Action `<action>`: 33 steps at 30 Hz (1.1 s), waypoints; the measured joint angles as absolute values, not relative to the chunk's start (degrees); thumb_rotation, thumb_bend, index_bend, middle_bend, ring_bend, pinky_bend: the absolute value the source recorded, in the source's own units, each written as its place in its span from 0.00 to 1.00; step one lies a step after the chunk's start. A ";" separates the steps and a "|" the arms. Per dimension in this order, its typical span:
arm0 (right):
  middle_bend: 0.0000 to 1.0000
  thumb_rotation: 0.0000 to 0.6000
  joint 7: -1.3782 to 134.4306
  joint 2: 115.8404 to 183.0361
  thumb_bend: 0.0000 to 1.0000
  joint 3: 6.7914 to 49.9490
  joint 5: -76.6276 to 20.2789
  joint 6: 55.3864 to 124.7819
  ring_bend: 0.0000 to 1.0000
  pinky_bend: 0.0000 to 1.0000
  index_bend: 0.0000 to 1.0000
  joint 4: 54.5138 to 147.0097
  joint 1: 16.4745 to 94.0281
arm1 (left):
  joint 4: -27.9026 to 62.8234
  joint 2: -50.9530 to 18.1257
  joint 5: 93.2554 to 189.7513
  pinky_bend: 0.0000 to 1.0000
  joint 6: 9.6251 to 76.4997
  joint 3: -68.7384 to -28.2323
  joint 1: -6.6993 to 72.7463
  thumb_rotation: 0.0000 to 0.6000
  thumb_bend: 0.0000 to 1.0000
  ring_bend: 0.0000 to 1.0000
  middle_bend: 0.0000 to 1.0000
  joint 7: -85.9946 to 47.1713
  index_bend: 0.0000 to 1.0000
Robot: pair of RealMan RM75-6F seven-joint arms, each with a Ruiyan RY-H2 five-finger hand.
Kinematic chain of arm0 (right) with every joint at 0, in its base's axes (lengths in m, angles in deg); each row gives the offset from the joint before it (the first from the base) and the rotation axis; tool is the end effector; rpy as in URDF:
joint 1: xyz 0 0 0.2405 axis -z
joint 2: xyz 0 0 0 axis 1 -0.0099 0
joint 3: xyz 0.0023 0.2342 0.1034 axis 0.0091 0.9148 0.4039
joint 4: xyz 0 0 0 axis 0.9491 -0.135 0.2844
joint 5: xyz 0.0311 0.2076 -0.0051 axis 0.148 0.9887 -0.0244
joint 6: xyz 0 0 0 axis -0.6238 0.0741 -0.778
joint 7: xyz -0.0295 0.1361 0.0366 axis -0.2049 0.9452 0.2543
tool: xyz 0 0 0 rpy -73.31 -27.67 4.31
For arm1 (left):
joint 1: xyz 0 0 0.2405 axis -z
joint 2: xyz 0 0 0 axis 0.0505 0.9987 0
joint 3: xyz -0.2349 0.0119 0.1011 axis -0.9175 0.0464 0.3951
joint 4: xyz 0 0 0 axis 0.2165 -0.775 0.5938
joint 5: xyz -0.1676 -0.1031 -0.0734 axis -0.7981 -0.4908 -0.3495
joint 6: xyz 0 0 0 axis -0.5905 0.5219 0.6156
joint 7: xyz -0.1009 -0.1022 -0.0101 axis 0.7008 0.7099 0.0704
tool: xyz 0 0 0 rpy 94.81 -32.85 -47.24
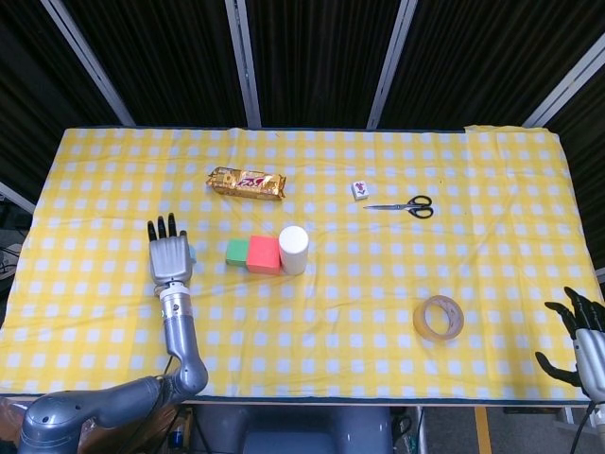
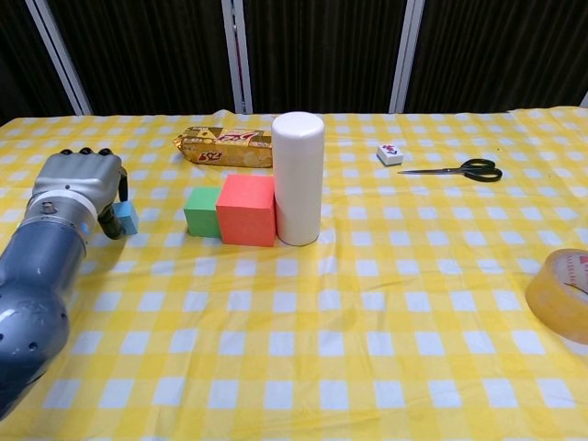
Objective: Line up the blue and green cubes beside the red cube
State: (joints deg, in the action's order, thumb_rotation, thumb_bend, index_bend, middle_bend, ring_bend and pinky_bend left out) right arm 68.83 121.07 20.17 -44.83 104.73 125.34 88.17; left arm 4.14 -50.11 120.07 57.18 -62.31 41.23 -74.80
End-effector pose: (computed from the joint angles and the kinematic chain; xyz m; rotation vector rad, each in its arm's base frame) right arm -0.3315 -0.1546 0.1894 1.2950 -1.0922 0.7457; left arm -0.1704 0.3600 -0.0663 -1.3100 -0.8131 -0.4445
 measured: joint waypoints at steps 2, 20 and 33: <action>0.00 1.00 68.99 121.02 0.32 20.16 -44.87 104.75 0.00 0.00 0.21 125.31 88.18 | 4.18 -50.22 120.28 0.00 57.33 -62.36 41.24 1.00 0.30 0.00 0.04 -75.05 0.39; 0.00 1.00 69.64 120.97 0.32 20.05 -44.78 104.68 0.00 0.00 0.21 124.93 88.25 | 2.33 -50.93 120.64 0.00 56.09 -62.97 40.40 1.00 0.33 0.00 0.05 -75.07 0.41; 0.00 1.00 70.13 120.74 0.32 19.91 -44.90 104.88 0.00 0.00 0.21 124.90 88.48 | 0.52 -52.45 122.06 0.00 55.64 -63.42 40.90 1.00 0.39 0.00 0.07 -74.40 0.44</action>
State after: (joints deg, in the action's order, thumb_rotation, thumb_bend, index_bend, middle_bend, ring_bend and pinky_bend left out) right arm 70.13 120.74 19.91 -44.90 104.88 124.90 88.48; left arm 0.52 -52.45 122.06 55.64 -63.42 40.90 -74.40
